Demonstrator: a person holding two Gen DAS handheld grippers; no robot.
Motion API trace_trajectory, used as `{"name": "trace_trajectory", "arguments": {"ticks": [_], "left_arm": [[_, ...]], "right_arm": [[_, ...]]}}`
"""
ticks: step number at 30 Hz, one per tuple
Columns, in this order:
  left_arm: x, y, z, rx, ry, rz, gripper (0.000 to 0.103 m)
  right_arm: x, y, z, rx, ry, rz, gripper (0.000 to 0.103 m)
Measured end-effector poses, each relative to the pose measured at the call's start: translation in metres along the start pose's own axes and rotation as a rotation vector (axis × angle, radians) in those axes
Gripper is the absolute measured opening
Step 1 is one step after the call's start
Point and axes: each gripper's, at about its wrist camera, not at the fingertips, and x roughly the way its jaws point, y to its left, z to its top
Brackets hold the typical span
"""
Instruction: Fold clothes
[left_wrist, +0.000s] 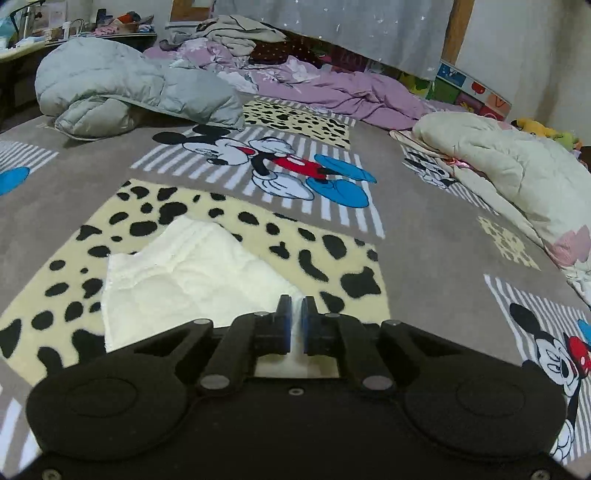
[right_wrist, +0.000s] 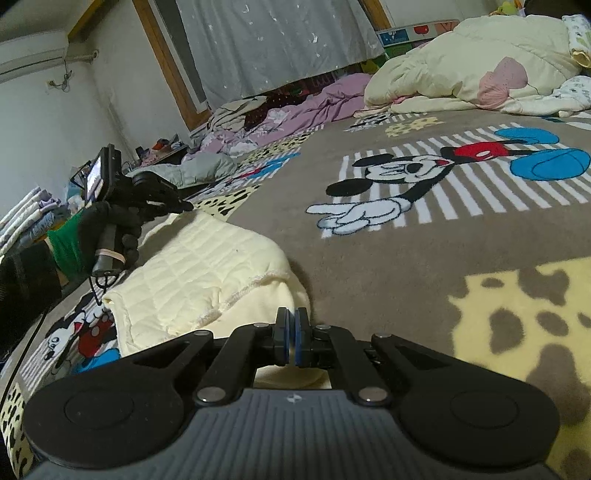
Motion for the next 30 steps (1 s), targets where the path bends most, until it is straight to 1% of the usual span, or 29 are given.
{"name": "trace_trajectory", "arguments": {"ticks": [2,4,6,7,8,10,11,12,13,15,16,17,20,22,23,25,27,28,30], "left_arm": [[0.011,-0.003,-0.003,0.026,0.037,-0.002,0.007],[0.014,-0.002,-0.004,0.038,0.047,-0.019,0.013],[0.001,0.004,0.0,0.024,0.03,-0.068,0.025],[-0.01,0.009,0.002,0.025,0.006,-0.083,0.031],[-0.021,0.016,0.003,0.015,-0.014,-0.092,0.032],[-0.045,0.038,0.003,-0.034,-0.044,-0.097,0.032],[-0.057,0.05,0.001,-0.06,-0.058,-0.1,0.032],[-0.07,0.063,-0.002,-0.088,-0.073,-0.104,0.032],[-0.082,0.076,-0.006,-0.113,-0.084,-0.107,0.032],[-0.102,0.098,-0.019,-0.147,-0.089,-0.104,0.036],[-0.11,0.106,-0.027,-0.165,-0.088,-0.108,0.041],[-0.116,0.115,-0.037,-0.188,-0.086,-0.116,0.042],[-0.125,0.133,-0.063,-0.256,-0.066,-0.159,0.042],[-0.125,0.135,-0.076,-0.272,-0.066,-0.188,0.041],[-0.126,0.134,-0.079,-0.271,-0.076,-0.199,0.041],[-0.124,0.13,-0.079,-0.27,-0.101,-0.222,0.041],[-0.117,0.128,-0.074,-0.276,-0.103,-0.227,0.041],[-0.111,0.128,-0.07,-0.281,-0.098,-0.224,0.041],[-0.091,0.132,-0.057,-0.312,-0.07,-0.185,0.034]], "right_arm": [[-0.001,-0.001,0.0,0.005,0.004,0.0,0.004],[0.001,0.0,0.001,0.004,0.017,-0.004,0.004],[0.002,-0.001,0.002,0.007,0.034,-0.007,0.004],[0.003,-0.001,0.002,0.008,0.037,-0.01,0.004],[0.002,0.0,0.003,0.008,0.039,-0.013,0.004],[-0.002,0.0,0.004,0.002,0.031,-0.018,0.005],[-0.005,0.001,0.005,-0.003,0.022,-0.024,0.009],[-0.011,0.003,0.007,-0.014,0.006,-0.039,0.01],[-0.019,0.007,0.009,-0.045,-0.016,-0.065,0.01],[-0.032,0.025,0.011,-0.144,-0.073,-0.124,0.01],[-0.037,0.035,0.011,-0.185,-0.101,-0.136,0.01],[-0.037,0.046,0.011,-0.209,-0.119,-0.115,0.01],[-0.028,0.08,0.005,-0.287,-0.13,-0.022,0.01],[-0.019,0.102,0.001,-0.34,-0.14,0.012,0.01],[-0.012,0.109,0.0,-0.352,-0.129,0.016,0.011],[0.009,0.109,-0.003,-0.328,-0.041,-0.018,0.011],[0.03,0.106,-0.006,-0.295,0.046,-0.045,0.011],[0.036,0.1,-0.006,-0.258,0.074,-0.042,0.011],[0.037,0.093,-0.002,-0.205,0.075,-0.016,0.011]]}}
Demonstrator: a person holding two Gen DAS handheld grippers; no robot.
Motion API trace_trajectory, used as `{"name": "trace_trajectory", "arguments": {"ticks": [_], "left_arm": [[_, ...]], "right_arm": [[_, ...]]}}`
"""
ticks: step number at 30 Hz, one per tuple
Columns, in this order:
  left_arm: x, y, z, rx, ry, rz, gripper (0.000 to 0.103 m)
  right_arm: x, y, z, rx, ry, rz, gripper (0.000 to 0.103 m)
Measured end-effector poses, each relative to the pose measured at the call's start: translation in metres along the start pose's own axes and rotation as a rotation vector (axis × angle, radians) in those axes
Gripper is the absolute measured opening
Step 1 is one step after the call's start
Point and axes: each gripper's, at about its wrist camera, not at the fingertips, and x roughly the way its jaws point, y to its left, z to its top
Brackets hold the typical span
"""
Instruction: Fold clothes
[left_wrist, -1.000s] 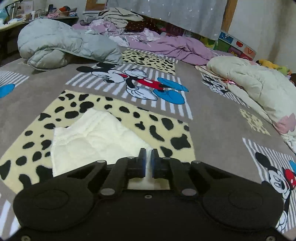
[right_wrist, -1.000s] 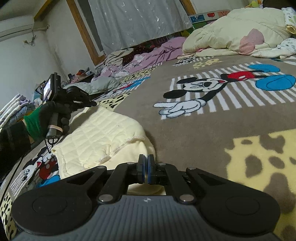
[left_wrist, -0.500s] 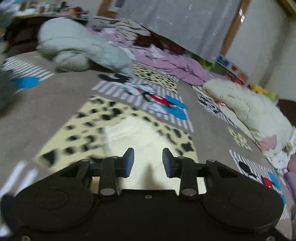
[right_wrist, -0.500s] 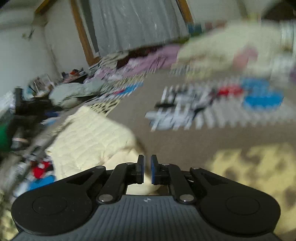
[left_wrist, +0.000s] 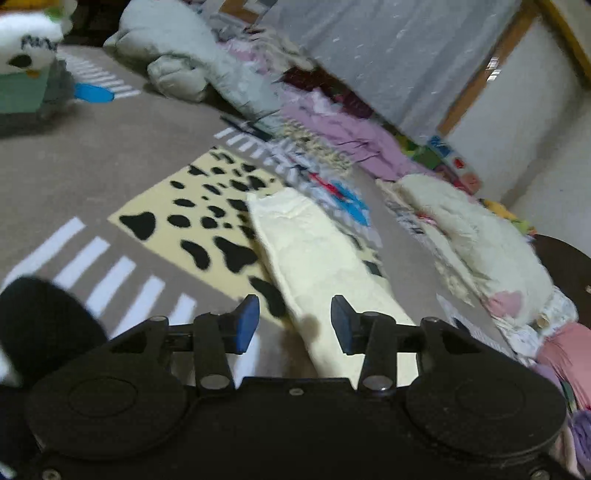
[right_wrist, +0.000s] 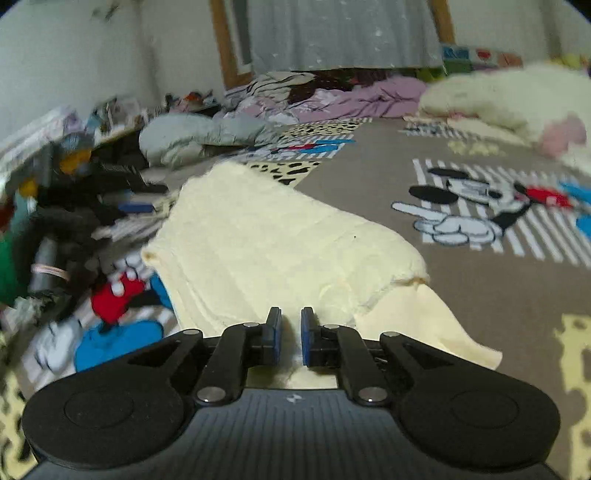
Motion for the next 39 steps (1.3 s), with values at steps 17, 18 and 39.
{"name": "trace_trajectory", "arguments": {"ticks": [17,18,39], "left_arm": [[0.068,0.031,0.029,-0.138,0.09,-0.032,0.023],[0.069,0.031,0.028,-0.144,0.088,-0.035,0.023],[0.087,0.034,0.023,-0.326,0.103,-0.189,0.014]], "right_arm": [[-0.014,-0.009,-0.001,0.048,-0.087,0.025,0.017],[-0.016,-0.01,-0.001,0.053,-0.091,0.02,0.017],[-0.014,-0.033,-0.003,0.113,-0.077,0.013,0.016]]}}
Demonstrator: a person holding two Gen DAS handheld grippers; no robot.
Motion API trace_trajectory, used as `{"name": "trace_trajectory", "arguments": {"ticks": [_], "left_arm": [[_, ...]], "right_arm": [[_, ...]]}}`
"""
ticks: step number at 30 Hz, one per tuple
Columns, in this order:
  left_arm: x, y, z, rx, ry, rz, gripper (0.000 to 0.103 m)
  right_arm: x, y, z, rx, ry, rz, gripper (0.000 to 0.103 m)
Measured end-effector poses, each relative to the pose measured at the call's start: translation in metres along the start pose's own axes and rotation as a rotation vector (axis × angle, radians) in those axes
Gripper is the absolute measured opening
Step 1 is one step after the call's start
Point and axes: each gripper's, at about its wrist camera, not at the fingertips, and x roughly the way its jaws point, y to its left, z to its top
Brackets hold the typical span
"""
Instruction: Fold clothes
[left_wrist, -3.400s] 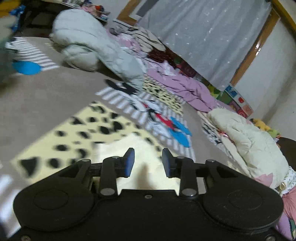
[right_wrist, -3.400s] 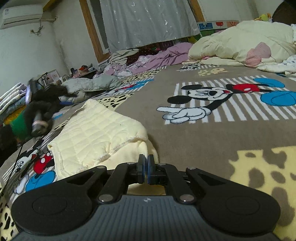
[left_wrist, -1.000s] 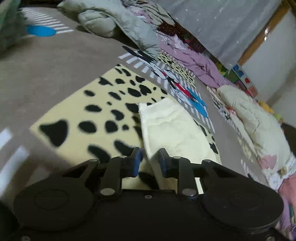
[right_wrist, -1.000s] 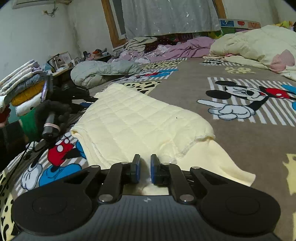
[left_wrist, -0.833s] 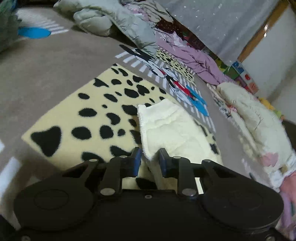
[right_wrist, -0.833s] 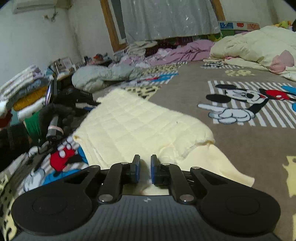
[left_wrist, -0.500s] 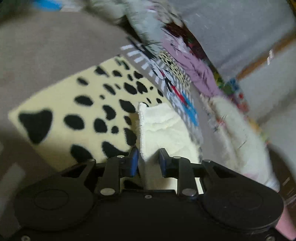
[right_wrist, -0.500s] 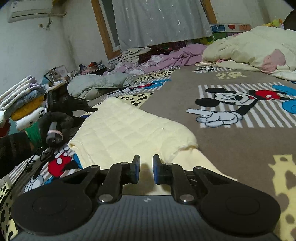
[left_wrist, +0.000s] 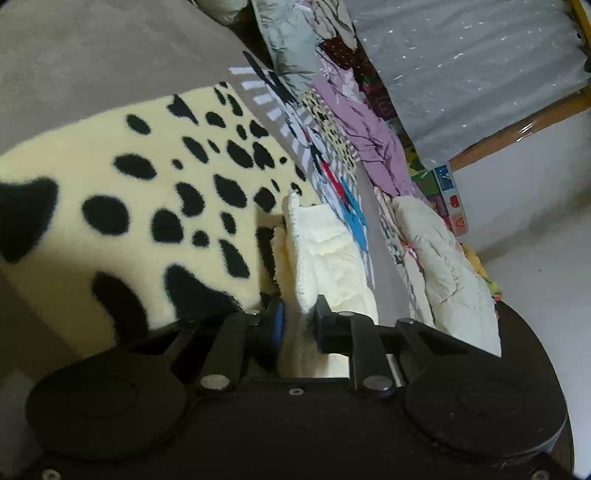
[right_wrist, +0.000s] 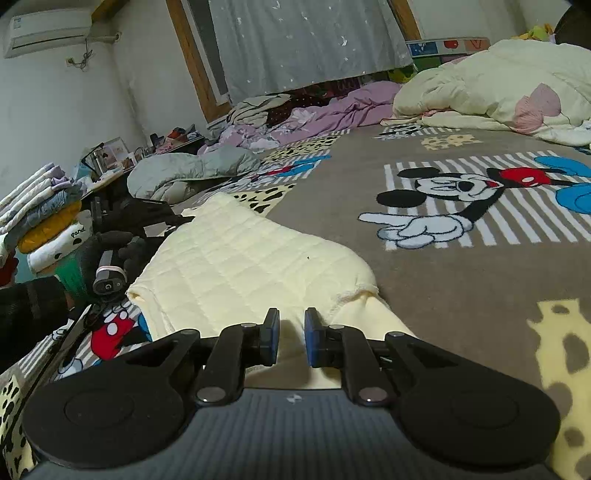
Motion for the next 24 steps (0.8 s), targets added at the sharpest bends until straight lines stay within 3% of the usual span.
{"name": "trace_trajectory", "arguments": {"ticks": [11,18,24], "left_arm": [[-0.039,-0.036,-0.003,0.115,-0.141,-0.024,0.012],[-0.08,-0.103,-0.03,0.394,-0.196,-0.061,0.012],[-0.114,-0.16,-0.08,0.652,-0.225,-0.089,0.012]], "right_arm": [[-0.015,-0.012,-0.002,0.004,0.024,0.004,0.015],[-0.026,-0.038,-0.004,0.115,0.026,0.038,0.017],[-0.031,-0.063,-0.008,0.279,0.039,0.092,0.018]]}}
